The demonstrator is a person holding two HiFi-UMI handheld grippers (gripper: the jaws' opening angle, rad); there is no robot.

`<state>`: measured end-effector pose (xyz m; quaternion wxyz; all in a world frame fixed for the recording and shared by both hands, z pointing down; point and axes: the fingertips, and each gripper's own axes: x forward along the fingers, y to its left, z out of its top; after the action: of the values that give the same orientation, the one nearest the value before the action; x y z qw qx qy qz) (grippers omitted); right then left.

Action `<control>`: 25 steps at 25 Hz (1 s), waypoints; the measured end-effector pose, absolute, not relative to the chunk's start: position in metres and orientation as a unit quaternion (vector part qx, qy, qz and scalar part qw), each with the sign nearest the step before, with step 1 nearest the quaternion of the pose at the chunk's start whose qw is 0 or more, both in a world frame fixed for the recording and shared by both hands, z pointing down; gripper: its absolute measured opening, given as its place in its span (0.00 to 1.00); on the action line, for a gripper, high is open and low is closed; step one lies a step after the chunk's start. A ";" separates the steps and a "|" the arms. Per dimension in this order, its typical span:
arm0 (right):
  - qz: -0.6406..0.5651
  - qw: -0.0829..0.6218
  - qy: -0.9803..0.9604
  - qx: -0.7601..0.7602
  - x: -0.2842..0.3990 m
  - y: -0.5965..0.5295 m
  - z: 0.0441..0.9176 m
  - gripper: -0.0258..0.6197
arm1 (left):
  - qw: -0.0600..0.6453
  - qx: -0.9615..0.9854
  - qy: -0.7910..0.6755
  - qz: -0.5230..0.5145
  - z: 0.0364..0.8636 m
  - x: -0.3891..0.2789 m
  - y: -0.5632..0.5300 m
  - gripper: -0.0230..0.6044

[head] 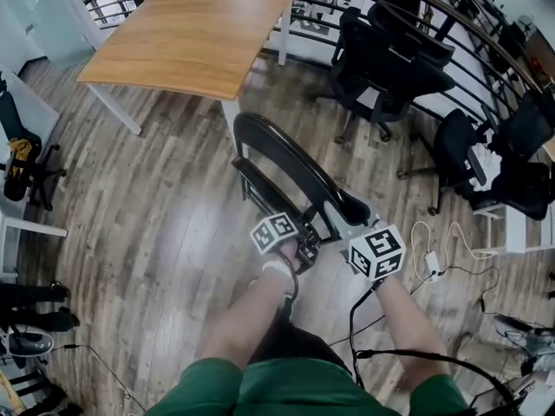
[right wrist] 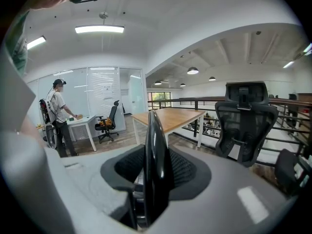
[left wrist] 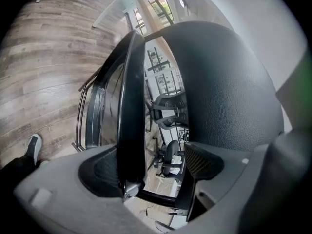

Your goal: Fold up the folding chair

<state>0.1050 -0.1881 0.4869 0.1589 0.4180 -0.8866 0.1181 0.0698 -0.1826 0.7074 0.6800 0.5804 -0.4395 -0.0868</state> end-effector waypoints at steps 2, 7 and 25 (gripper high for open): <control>0.124 0.164 -0.886 0.417 0.108 -0.194 0.490 0.28 | 0.683 0.578 -0.439 -0.079 0.710 0.072 -0.186 0.66; 0.135 0.165 -0.885 0.415 0.121 -0.204 0.493 0.28 | 0.687 0.587 -0.424 -0.061 0.711 0.084 -0.192 0.66; 0.172 0.150 -0.896 0.382 0.167 -0.248 0.498 0.28 | 0.634 0.625 -0.455 0.015 0.710 0.122 -0.219 0.66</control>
<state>0.1667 -0.2484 0.4980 0.1499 0.3818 -0.8956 0.1724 0.1216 -0.2186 0.7103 0.6340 0.6251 -0.4550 0.0146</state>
